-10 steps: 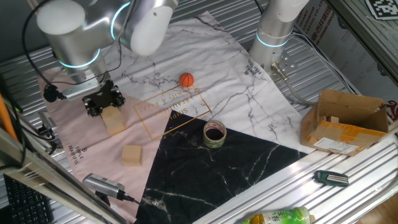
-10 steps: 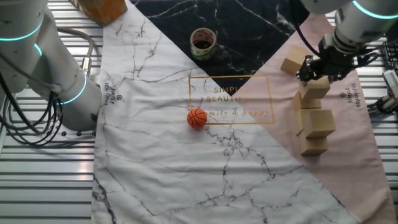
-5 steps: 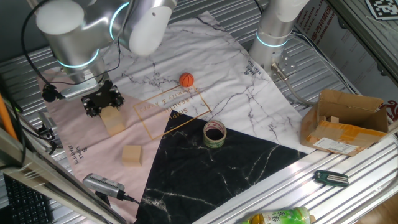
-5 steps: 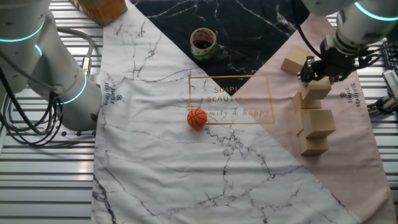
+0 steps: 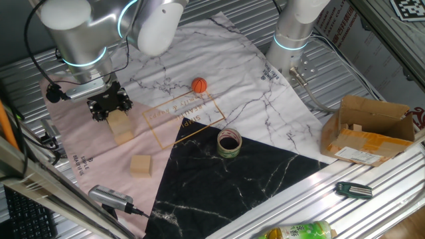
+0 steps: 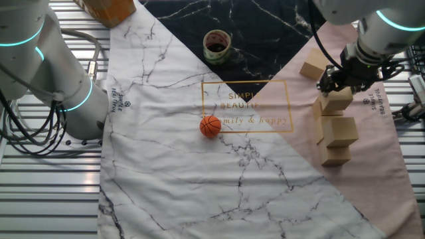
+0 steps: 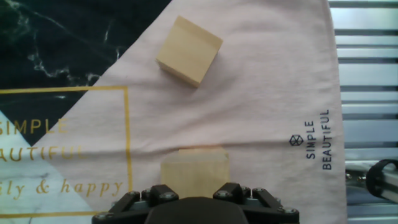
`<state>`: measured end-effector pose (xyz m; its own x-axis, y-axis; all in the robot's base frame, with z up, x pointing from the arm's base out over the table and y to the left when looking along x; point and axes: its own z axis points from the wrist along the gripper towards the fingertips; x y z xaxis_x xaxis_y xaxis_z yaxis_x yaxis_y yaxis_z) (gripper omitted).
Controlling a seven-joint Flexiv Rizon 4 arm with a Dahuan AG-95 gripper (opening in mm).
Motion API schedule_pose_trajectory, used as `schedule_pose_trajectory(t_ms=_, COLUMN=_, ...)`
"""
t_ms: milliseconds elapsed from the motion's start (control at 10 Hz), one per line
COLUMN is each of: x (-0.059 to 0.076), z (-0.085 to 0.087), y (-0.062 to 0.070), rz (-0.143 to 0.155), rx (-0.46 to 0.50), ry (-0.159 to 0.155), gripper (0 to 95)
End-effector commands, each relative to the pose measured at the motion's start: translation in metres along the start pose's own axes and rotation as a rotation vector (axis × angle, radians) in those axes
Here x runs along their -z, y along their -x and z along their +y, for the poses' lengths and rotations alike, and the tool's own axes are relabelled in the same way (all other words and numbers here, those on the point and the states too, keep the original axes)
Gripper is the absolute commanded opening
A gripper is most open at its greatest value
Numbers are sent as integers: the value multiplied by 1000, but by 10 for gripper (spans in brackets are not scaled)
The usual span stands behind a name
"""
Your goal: Stack the blocks into a pyramid shape
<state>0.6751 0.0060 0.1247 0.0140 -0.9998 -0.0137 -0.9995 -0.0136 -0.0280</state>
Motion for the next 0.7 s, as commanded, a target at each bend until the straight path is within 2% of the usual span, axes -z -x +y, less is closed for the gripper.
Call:
schedule_pose_trajectory(t_ms=100, x=-2, z=0, y=-4, rz=-6, rx=1, ry=-2, gripper=0)
schedule_pose_trajectory(t_ms=700, x=-6, z=-2, y=-9, rz=-10, rx=-2, ry=-2, gripper=0)
